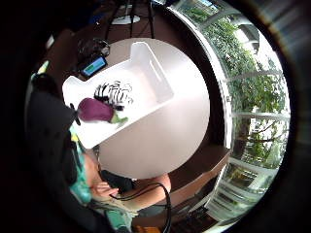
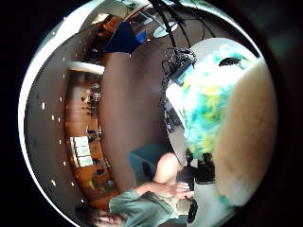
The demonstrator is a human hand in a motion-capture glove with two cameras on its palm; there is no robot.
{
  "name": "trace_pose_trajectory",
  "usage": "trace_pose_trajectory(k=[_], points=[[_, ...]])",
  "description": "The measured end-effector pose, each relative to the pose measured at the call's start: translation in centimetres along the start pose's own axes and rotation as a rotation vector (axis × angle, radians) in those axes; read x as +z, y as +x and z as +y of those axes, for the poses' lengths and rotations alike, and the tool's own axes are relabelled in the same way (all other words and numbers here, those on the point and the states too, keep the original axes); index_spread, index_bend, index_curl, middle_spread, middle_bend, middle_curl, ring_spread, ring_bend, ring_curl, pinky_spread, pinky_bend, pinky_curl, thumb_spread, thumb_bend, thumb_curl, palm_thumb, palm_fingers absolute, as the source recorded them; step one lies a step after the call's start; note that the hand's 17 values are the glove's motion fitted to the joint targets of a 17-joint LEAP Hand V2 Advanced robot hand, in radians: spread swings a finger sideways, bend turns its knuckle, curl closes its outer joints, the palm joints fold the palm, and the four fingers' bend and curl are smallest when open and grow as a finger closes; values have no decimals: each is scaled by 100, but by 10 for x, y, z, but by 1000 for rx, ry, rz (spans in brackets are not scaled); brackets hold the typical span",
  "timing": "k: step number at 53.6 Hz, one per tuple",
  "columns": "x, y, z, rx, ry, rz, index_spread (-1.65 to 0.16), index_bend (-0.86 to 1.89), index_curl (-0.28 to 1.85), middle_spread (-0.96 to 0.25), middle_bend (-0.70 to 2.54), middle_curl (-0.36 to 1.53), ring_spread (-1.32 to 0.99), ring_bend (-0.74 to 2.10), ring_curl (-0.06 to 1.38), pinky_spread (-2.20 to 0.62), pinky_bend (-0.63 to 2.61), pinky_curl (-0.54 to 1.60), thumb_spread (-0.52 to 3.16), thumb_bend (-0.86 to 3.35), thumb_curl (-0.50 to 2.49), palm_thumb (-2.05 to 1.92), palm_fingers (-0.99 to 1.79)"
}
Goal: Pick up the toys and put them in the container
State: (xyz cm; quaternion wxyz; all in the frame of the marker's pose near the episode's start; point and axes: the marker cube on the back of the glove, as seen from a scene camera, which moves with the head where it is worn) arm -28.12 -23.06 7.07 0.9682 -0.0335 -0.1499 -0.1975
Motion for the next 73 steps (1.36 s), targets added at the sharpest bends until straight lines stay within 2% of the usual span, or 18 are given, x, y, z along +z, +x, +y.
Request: trace_pose_trajectory(k=[15,22,27,28,29,30,31,32,36,41,49,58,65,73], points=[[40,-5,-35,86,37,88,-26,77,101,-23,140,88,-31,143,72,-48,111,85,115,-2,56,49,94],[56,-5,-38,182,-73,121,-26,73,102,-24,138,86,-31,138,70,-47,109,84,118,-4,53,40,90],[59,-6,-35,236,-125,223,-27,63,102,-25,129,83,-29,129,68,-43,105,80,120,-6,48,28,63],[59,-6,-34,243,-128,252,-26,59,101,-25,124,81,-29,123,67,-42,101,78,121,-7,46,24,45],[59,-5,-33,249,-127,280,-26,58,102,-25,124,81,-29,123,68,-41,100,78,121,-6,45,22,40],[58,-5,-32,257,-124,305,-26,54,100,-25,115,78,-28,114,66,-38,97,77,121,-7,44,19,15],[57,-4,-32,267,-121,326,-26,54,101,-25,115,78,-27,114,67,-36,97,78,121,-6,44,18,14],[56,-4,-31,279,-119,341,-25,49,97,-24,94,71,-23,103,64,-31,104,78,121,-7,42,14,-19],[48,-1,-28,327,-104,360,-23,28,85,-17,62,60,-14,81,54,-20,113,71,121,-5,40,7,-38],[40,1,-23,327,-68,346,-21,13,74,-10,38,51,-7,65,45,-10,112,66,123,-4,37,1,-31],[26,2,-10,282,-134,347,-21,13,63,-6,24,45,-1,46,38,-1,96,58,126,-5,32,-6,-25],[14,-5,31,208,-146,324,-24,11,54,-6,17,43,0,30,33,1,74,48,131,-6,26,-9,-22],[3,-4,63,173,-140,289,-26,11,48,-11,19,42,-1,29,32,2,65,44,138,-6,21,-10,-13],[-8,6,74,173,-127,253,-27,13,43,-14,20,42,-2,28,33,2,59,41,145,-5,17,-9,-8]])
